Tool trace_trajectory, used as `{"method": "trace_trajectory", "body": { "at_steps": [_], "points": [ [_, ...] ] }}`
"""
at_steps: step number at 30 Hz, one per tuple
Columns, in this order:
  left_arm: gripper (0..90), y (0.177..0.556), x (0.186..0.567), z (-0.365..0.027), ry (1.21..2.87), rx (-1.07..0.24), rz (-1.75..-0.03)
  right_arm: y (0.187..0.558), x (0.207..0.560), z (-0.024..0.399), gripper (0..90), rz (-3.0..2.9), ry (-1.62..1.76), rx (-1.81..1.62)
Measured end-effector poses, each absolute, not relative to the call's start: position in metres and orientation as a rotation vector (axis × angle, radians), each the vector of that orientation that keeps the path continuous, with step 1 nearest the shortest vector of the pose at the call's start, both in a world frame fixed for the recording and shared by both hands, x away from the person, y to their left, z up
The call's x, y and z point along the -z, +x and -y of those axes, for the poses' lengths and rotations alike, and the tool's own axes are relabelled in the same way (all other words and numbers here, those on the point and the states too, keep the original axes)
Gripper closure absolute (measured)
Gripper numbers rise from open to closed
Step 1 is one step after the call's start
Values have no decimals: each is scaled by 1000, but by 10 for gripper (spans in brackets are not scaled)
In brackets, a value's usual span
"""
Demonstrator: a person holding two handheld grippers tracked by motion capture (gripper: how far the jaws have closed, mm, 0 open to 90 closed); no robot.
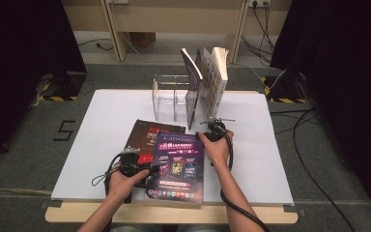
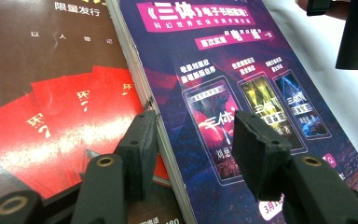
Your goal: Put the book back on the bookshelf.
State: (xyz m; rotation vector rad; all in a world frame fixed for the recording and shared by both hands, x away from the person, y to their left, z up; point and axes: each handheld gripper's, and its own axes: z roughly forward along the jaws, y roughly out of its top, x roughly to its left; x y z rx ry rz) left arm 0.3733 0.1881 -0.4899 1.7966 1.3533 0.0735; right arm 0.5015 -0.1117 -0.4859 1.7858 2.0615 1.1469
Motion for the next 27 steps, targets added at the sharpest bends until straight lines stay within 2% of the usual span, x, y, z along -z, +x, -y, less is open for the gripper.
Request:
{"method": "trace_trajectory", "body": {
  "at_steps": [4,9,20,27],
  "points": [
    [495,373,490,-188,1797,-77,-1353,501,487,112,548,-2061,1780,-1151],
    [505,373,490,-188,1806,-83,-1351,500,486,114,593,-2053,1819,-1151],
    [553,374,488,-187,1832,-108,-1355,500,486,116,608,-2064,1847,-1159],
    [554,374,489,-187,1827,-110,-1357,500,486,113,561,-2042,1818,-1171]
  ]
}}
